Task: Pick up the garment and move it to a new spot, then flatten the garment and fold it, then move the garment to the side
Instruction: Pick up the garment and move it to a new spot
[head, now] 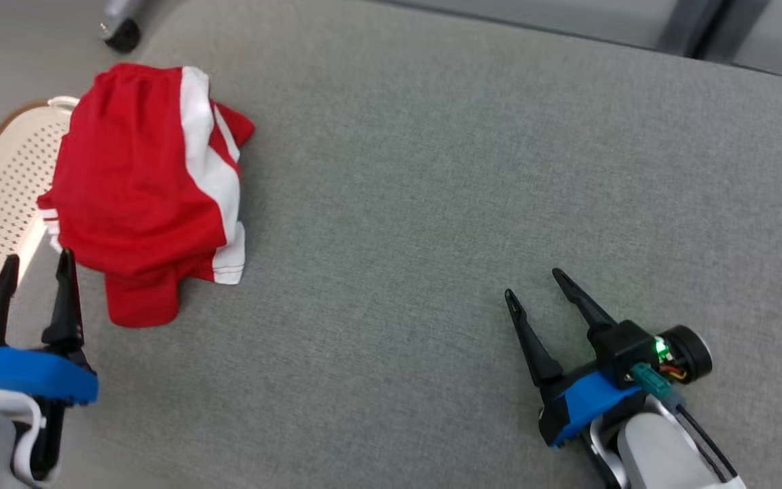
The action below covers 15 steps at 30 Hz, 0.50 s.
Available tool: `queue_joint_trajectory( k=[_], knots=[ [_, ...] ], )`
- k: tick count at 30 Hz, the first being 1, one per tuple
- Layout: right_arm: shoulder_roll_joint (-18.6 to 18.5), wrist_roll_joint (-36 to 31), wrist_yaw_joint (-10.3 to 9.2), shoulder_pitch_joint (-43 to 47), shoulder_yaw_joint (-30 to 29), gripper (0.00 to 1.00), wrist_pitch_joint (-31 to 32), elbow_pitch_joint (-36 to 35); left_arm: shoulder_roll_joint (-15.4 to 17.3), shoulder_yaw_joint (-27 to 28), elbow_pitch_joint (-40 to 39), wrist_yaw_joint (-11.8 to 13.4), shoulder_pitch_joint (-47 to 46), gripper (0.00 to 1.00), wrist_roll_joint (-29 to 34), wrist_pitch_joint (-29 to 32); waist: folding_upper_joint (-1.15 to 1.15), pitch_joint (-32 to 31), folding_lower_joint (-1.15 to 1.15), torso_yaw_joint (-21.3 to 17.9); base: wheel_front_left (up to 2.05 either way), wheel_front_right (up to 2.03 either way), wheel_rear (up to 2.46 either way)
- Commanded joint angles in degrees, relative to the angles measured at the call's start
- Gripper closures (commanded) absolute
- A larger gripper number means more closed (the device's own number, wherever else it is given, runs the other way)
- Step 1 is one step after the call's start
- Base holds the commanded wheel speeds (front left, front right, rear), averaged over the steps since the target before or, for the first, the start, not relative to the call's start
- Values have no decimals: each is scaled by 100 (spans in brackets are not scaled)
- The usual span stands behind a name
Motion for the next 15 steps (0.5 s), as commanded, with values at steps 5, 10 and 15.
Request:
queue_joint_trajectory(
  k=[5,10,15],
  knots=[
    [-38,-218,1,-229,89,0,-24,-303,332,-286,71,10,-584,0,-547,-16,-1,487,-2,-340,0,0,0],
    [-51,-361,0,-268,132,0,-14,-537,570,-549,337,10,-916,0,-995,-16,-1,785,-2,-598,0,0,0],
    [-57,-406,-1,-226,163,0,-9,-759,680,-766,819,10,-1094,0,-1347,-16,-1,930,-2,-833,0,0,0]
  ],
)
